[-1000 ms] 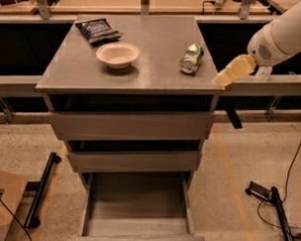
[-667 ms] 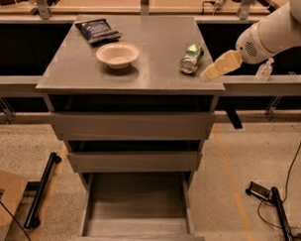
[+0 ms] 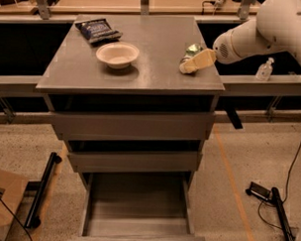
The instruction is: Place green can into bottom drawer
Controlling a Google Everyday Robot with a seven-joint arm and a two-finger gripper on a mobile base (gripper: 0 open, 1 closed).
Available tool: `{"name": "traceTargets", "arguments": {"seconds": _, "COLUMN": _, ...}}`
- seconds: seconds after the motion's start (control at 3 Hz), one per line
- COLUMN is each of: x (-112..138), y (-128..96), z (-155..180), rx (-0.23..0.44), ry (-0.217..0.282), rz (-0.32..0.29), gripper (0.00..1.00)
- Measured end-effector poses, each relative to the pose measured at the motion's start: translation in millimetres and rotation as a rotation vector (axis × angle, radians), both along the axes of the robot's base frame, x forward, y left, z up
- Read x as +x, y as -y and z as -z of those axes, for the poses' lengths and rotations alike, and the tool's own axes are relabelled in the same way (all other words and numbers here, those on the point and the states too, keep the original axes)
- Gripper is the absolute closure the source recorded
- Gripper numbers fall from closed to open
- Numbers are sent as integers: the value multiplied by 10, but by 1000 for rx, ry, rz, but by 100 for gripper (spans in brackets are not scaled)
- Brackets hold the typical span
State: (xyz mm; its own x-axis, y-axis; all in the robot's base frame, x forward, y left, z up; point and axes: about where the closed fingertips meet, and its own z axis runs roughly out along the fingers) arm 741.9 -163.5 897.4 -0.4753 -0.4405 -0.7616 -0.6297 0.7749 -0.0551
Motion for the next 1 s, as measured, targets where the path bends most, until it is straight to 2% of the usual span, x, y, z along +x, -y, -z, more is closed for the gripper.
{"name": "traceTargets", "arguments": {"seconds": 0.67, "x": 621, "y": -360, "z": 300, "rx": 133, "ry": 53, "rz": 71, "gripper": 0}}
{"name": "traceTargets", "arguments": {"seconds": 1.0, "x": 834, "y": -451, "z": 455, "rx": 167, "ry": 40, "rz": 91, "gripper": 18}}
